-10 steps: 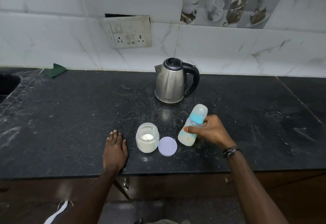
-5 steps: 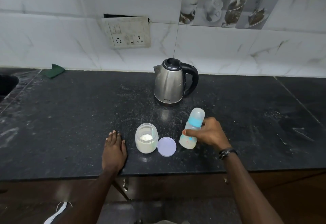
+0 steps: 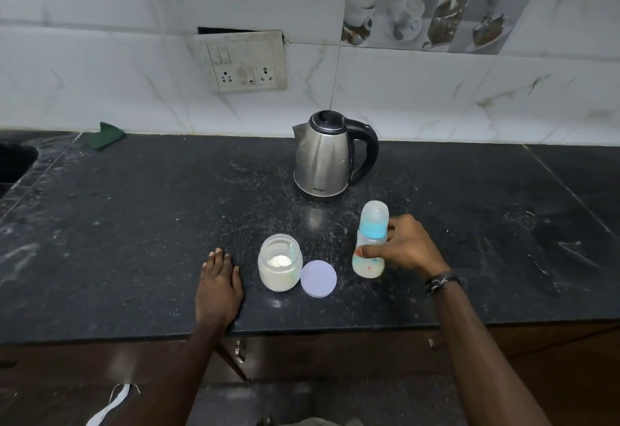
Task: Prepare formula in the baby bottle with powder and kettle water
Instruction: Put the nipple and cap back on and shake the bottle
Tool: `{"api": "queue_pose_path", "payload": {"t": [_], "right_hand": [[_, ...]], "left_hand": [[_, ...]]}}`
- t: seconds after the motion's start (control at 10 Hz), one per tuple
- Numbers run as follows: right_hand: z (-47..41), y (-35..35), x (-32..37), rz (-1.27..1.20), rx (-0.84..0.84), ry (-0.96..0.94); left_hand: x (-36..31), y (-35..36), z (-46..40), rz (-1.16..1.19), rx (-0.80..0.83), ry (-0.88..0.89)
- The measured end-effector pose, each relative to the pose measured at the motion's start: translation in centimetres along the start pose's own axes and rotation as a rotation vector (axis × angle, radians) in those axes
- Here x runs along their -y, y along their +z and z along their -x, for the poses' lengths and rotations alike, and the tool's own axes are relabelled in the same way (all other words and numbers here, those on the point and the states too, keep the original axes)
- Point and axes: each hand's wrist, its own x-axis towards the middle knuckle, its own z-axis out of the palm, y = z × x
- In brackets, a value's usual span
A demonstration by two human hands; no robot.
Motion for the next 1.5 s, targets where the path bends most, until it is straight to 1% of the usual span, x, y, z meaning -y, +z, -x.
{"api": "queue_pose_path", "payload": {"t": [0.1,0.2,0.3,0.4,0.5,0.6,0.7,0.8,0.9,1.0,1.1,1.2,1.3,1.4,1.5], "right_hand": [[0.0,-0.1,0.1,0.026,0.045,0.021],[0.0,0.1,0.4,0.085,-0.062,0.002],[0.0,0.0,0.7,0.004,-0.002,-0.012],[0.0,0.0,0.7,0.051,-0.098,0.007],[-0.2,-0.5,0.3,-0.037,0.013,0.007],[-0.4,-1.1,0.2,0.002,-0.081,0.047],[-0.4,-1.4,0.2,-0.1,-0.006,0.007],[-0.5,-1.6,0.1,-0.009,-0.001,0.032],[-0.2,-1.5,0.4,-0.036,-0.039,-0.021],[0.0,-1.6,0.5,-0.03,0.073,-0.03],[-0.2,-1.5,0.5,0.008,-0.038,0.004],[0.1,-1.5,0.6,-0.08,0.061,-0.021],[-0.2,-1.5,0.4,0.005,-0.028,0.025],[-0.1,-1.3,0.4,-0.095,-0.017,0.022],[-0.2,-1.5,0.4,-0.073,-0.023,0.053]], "left_hand": [[-0.1,0.0,0.0,0.004,-0.005,0.004],[-0.1,-0.2,0.0,0.002,-0.005,0.001],[-0.1,-0.1,0.0,0.002,-0.008,0.002],[0.0,0.0,0.0,0.006,-0.009,0.0],[0.0,0.1,0.0,0.015,-0.009,-0.004],[0.1,0.2,0.0,0.014,-0.013,-0.001],[0.1,0.2,0.0,0.014,-0.002,-0.001],[0.1,0.2,-0.1,0.006,-0.001,0.003],[0.2,0.3,0.0,0.004,0.007,0.001],[0.2,0.2,-0.1,0.006,0.001,0.006],[0.2,0.2,-0.1,0.004,0.008,-0.001],[0.2,0.3,-0.1,0.003,0.005,0.001],[0.2,0.3,-0.1,0.002,0.008,0.002],[0.2,0.2,-0.1,0.002,0.003,0.003],[0.2,0.2,-0.1,0.006,-0.004,0.004]]}}
